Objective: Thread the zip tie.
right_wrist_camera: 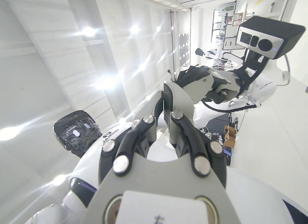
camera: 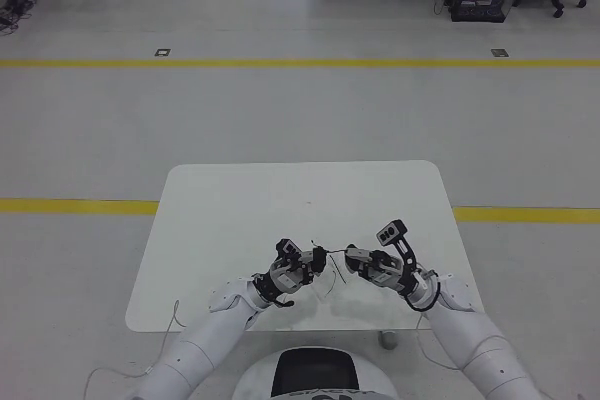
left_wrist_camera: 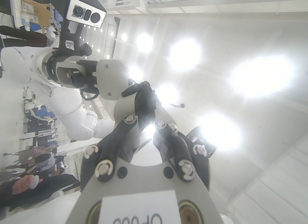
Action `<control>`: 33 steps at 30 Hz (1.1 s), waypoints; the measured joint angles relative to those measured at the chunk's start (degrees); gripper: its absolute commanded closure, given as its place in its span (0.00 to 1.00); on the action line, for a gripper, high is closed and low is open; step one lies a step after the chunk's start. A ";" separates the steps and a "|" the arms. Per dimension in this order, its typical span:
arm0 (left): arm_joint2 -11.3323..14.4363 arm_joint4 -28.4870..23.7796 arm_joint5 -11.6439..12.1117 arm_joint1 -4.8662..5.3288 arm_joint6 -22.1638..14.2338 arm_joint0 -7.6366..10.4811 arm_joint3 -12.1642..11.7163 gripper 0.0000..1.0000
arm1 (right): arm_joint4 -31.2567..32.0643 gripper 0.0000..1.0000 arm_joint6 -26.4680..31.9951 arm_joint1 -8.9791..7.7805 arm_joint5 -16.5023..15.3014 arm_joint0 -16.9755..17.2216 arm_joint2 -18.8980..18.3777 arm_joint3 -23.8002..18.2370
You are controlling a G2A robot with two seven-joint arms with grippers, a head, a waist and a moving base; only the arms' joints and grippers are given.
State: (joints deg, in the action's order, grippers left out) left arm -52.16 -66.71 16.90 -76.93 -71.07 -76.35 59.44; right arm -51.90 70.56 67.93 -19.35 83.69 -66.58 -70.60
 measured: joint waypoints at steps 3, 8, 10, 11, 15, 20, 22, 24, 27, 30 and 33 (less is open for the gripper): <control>0.00 0.00 0.00 0.00 0.00 0.00 0.00 1.00 | -0.07 1.00 0.08 0.00 -0.01 0.07 -0.18 0.11; 0.00 0.00 0.00 0.00 0.00 0.00 0.00 1.00 | -0.25 1.00 0.24 0.01 -0.09 0.16 -0.47 0.26; 0.00 0.00 0.00 0.00 0.00 0.00 0.00 1.00 | -0.35 1.00 0.34 0.02 -0.11 0.21 -0.58 0.37; 0.00 0.00 0.00 0.00 0.00 0.00 0.00 1.00 | -0.40 1.00 0.38 0.03 -0.11 0.22 -0.63 0.44; 0.00 0.00 0.00 0.00 0.00 0.00 0.00 1.00 | -0.56 1.00 0.52 0.06 -0.13 0.26 -0.79 0.66; 0.00 0.00 0.00 0.00 0.00 0.00 0.00 1.00 | -0.75 1.00 0.68 0.09 -0.13 0.28 -1.03 0.93; 0.00 0.00 0.00 0.00 0.00 0.00 0.00 1.00 | -0.77 1.00 0.73 0.10 -0.13 0.30 -1.12 0.95; 0.00 0.00 0.00 0.00 0.00 0.00 0.00 1.00 | -0.75 1.00 0.75 0.12 -0.13 0.35 -1.22 0.96; 0.00 0.00 0.00 0.00 0.00 0.00 0.00 1.00 | -0.71 1.00 0.72 0.14 -0.10 0.39 -1.30 1.04; 0.00 0.00 0.00 0.00 0.00 0.00 0.00 1.00 | -0.68 1.00 0.71 0.17 -0.06 0.40 -1.34 1.10; 0.00 0.00 0.00 0.00 0.00 0.00 0.00 1.00 | -0.66 1.00 0.70 0.20 -0.07 0.37 -1.39 1.20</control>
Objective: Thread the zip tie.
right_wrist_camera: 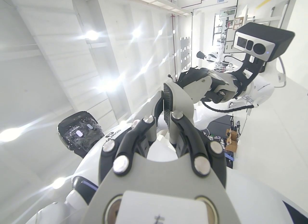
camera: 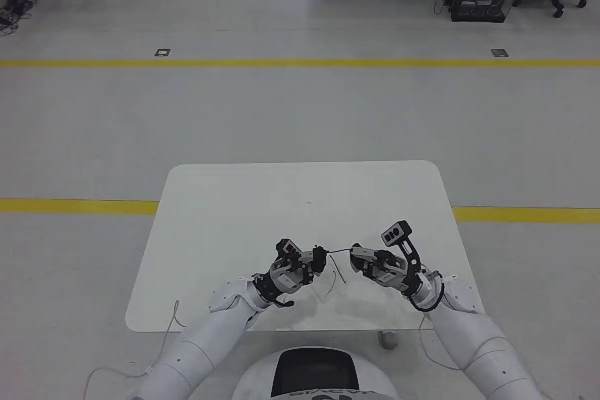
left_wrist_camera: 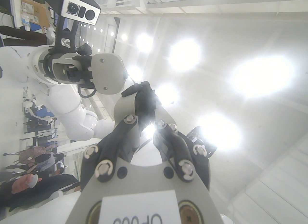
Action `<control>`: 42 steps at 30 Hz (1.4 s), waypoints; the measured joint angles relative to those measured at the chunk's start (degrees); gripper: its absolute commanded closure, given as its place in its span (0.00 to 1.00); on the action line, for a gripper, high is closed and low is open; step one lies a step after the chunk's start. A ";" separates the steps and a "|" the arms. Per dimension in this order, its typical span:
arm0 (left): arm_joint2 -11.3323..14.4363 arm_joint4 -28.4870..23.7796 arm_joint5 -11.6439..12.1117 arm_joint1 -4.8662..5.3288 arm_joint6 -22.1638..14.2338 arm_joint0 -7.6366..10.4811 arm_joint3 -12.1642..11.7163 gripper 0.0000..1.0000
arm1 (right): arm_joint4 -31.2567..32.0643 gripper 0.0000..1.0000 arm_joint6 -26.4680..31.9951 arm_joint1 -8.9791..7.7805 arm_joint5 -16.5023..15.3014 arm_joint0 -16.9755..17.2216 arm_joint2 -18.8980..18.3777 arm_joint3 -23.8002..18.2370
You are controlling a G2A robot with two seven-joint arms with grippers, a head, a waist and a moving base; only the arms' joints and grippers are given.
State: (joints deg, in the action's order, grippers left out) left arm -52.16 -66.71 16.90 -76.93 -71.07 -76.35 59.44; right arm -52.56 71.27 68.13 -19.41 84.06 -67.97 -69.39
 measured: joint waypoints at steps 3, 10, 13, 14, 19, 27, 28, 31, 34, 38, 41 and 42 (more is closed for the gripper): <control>0.00 0.00 0.00 0.00 0.00 0.00 0.00 1.00 | 0.00 1.00 0.01 0.03 -0.03 -0.03 -0.08 0.14; 0.00 0.00 0.00 0.00 0.00 0.00 0.00 1.00 | 0.00 1.00 0.05 0.07 -0.07 -0.03 -0.32 0.38; 0.00 0.00 0.00 0.00 0.00 0.00 0.00 1.00 | 0.01 1.00 0.08 0.08 -0.07 -0.01 -0.45 0.44; 0.00 0.00 0.00 0.00 0.00 0.00 0.00 1.00 | 0.01 1.00 0.09 0.08 -0.07 -0.01 -0.49 0.46; 0.00 0.00 0.00 0.00 0.00 0.00 0.00 1.00 | 0.03 1.00 0.09 0.09 -0.01 0.00 -0.74 0.62; 0.00 0.00 0.00 0.00 0.00 0.00 0.00 1.00 | -0.16 1.00 0.28 0.09 0.14 0.09 -1.18 0.94; 0.00 0.00 0.00 0.00 0.00 0.00 0.00 1.00 | -0.16 1.00 0.29 0.09 0.15 0.10 -1.22 0.95; 0.00 0.00 0.00 0.00 0.00 0.00 0.00 1.00 | -0.16 1.00 0.30 0.10 0.18 0.13 -1.37 0.98; 0.00 0.00 0.00 0.00 0.00 0.00 0.00 1.00 | -0.15 1.00 0.31 0.09 0.23 0.18 -1.54 1.02; 0.00 0.00 0.00 0.00 0.00 0.00 0.00 1.00 | -0.12 1.00 0.29 0.07 0.29 0.24 -1.81 1.14; 0.00 0.00 0.00 0.00 0.00 0.00 0.00 1.00 | -0.12 1.00 0.25 0.05 0.37 0.25 -2.01 1.25; 0.00 0.00 0.00 0.00 0.00 0.00 0.00 1.00 | -0.10 1.00 0.25 0.05 0.40 0.25 -2.08 1.28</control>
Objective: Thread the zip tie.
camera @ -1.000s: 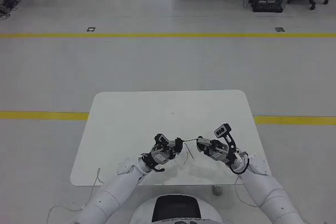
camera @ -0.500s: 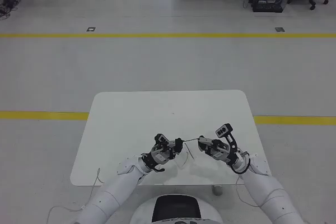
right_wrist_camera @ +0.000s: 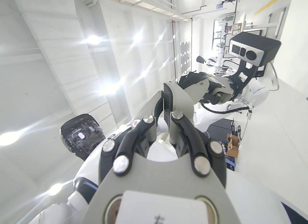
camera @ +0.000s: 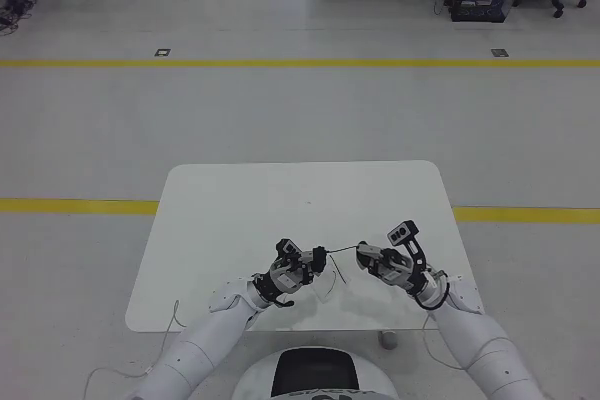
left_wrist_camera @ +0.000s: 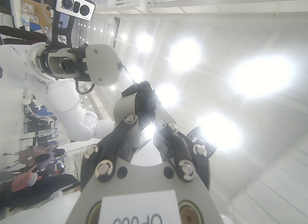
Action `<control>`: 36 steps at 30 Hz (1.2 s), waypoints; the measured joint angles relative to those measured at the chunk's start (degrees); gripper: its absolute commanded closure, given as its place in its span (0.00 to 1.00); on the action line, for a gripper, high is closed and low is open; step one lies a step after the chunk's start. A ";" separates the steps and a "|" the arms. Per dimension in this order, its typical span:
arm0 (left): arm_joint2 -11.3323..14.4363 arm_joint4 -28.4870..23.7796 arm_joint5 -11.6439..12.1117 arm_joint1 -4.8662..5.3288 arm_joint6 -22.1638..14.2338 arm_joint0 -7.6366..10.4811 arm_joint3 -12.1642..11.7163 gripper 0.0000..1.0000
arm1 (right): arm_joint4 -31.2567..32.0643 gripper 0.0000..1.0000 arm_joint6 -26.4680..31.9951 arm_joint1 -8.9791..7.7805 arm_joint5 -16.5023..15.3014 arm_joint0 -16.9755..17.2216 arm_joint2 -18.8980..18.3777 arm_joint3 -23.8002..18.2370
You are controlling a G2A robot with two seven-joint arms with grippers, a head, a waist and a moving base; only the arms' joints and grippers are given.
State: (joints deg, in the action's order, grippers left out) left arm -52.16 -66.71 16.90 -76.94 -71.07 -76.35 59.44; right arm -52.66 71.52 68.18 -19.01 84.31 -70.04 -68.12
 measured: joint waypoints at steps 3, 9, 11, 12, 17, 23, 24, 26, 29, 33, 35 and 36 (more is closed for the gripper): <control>0.00 0.00 0.00 0.00 0.00 0.00 0.00 1.00 | 0.06 1.00 0.00 -0.01 0.06 0.02 -0.17 0.04; 0.00 0.00 0.00 0.00 0.00 0.00 0.00 1.00 | 0.23 1.00 -0.11 -0.05 0.30 0.01 -0.53 0.14; 0.00 0.00 0.00 0.00 0.00 0.00 0.00 1.00 | 0.26 1.00 -0.14 -0.06 0.38 -0.03 -0.66 0.19; 0.00 0.00 0.00 0.00 0.00 0.00 0.00 1.00 | 0.27 1.00 -0.14 -0.06 0.41 -0.04 -0.72 0.20; 0.00 0.00 0.00 0.00 0.00 0.00 0.00 1.00 | 0.34 1.00 -0.18 -0.08 0.53 -0.06 -0.97 0.23; 0.00 0.00 0.00 0.00 0.00 0.00 0.00 1.00 | 0.47 1.00 -0.32 -0.05 0.68 -0.12 -1.09 0.29; 0.00 0.00 0.00 0.00 0.00 0.00 0.00 1.00 | 0.49 1.00 -0.35 -0.04 0.70 -0.15 -1.10 0.32; 0.00 0.00 0.00 0.00 0.00 0.00 0.00 1.00 | 0.53 1.00 -0.42 -0.03 0.72 -0.19 -1.13 0.38; 0.00 0.00 0.00 0.00 0.00 0.00 0.00 1.00 | 0.54 1.00 -0.46 -0.01 0.70 -0.22 -1.19 0.48; 0.00 0.00 0.00 0.00 0.00 0.00 0.00 1.00 | 0.42 1.00 -0.43 0.01 0.65 -0.20 -1.33 0.77; 0.00 0.00 0.00 0.00 0.00 0.00 0.00 1.00 | 0.34 1.00 -0.39 0.01 0.63 -0.18 -1.42 0.92; 0.00 0.00 0.00 0.00 0.00 0.00 0.00 1.00 | 0.31 1.00 -0.38 0.01 0.62 -0.16 -1.46 0.97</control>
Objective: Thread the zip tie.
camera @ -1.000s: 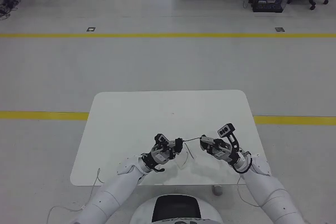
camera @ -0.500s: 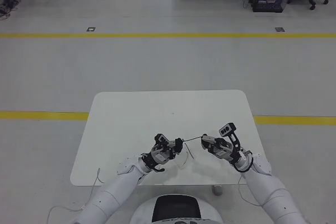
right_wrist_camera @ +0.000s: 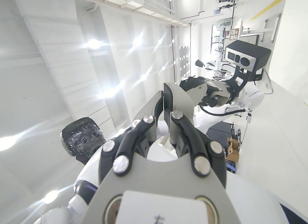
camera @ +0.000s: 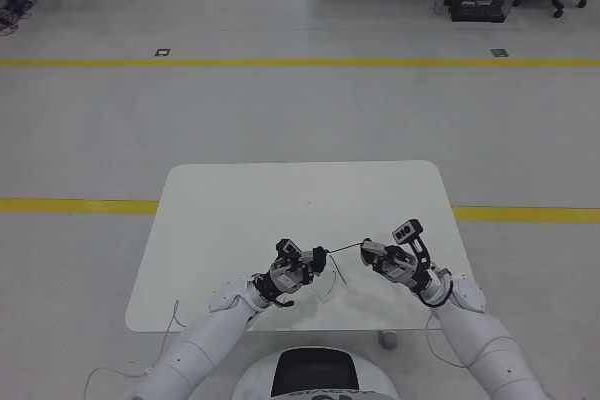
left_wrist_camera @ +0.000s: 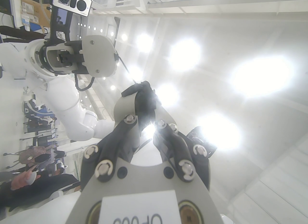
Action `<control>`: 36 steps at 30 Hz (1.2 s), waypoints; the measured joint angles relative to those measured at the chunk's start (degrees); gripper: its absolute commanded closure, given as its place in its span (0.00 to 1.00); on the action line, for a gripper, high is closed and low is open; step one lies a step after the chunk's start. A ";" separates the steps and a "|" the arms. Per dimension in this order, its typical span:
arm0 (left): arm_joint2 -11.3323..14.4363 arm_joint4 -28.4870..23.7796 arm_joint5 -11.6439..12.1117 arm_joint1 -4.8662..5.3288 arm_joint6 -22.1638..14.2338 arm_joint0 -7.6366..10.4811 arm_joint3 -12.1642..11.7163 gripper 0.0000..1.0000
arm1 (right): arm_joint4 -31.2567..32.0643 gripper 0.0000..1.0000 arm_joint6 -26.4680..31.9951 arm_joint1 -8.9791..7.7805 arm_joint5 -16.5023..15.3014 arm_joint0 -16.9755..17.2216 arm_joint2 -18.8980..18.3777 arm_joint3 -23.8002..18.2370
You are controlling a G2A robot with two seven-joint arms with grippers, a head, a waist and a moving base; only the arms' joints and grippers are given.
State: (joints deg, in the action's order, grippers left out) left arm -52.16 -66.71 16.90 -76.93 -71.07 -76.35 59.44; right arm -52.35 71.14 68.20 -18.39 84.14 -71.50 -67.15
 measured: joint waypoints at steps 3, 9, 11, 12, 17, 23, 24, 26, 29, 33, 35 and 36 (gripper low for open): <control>0.00 0.00 0.00 0.00 0.00 0.00 0.00 1.00 | -0.07 1.00 0.01 0.01 0.00 0.03 -0.11 0.13; 0.00 0.00 0.00 0.00 0.00 0.00 0.00 1.00 | -0.09 1.00 -0.01 0.03 0.08 0.02 -0.27 0.32; 0.00 0.00 0.00 0.00 0.00 0.00 0.00 1.00 | -0.09 1.00 0.00 0.04 0.08 0.02 -0.34 0.38; 0.00 0.00 0.00 0.00 0.00 0.00 0.00 1.00 | -0.10 1.00 0.00 0.04 0.08 0.02 -0.38 0.41; 0.00 0.00 0.00 0.00 0.00 0.00 0.00 1.00 | -0.19 1.00 0.09 0.04 -0.05 0.16 -0.64 0.58; 0.00 0.00 0.00 0.00 0.00 0.00 0.00 1.00 | -0.32 1.00 0.19 0.04 -0.19 0.30 -0.90 0.73; 0.00 0.00 0.00 0.00 0.00 0.00 0.00 1.00 | -0.32 1.00 0.21 0.05 -0.21 0.31 -0.92 0.73; 0.00 0.00 0.00 0.00 0.00 0.00 0.00 1.00 | -0.32 0.56 0.26 0.06 -0.24 0.33 -0.95 0.72; 0.00 0.00 0.00 0.00 0.00 0.00 0.00 1.00 | -0.20 0.00 0.44 0.07 -0.20 0.34 -0.97 0.74; 0.00 0.00 0.00 0.00 0.00 0.00 0.00 1.00 | 0.06 0.00 0.33 0.08 0.12 0.34 -0.93 0.87; 0.00 0.00 0.00 0.00 0.00 0.00 0.00 1.00 | 0.18 0.00 0.15 0.08 0.18 0.32 -0.97 0.99; 0.00 0.00 0.00 0.00 0.00 0.00 0.00 1.00 | 0.20 0.00 0.06 0.08 0.19 0.31 -1.01 1.06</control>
State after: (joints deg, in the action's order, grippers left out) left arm -52.16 -66.71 16.90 -76.93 -71.07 -76.35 59.44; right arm -52.15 71.19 68.28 -18.20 84.45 -72.51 -66.09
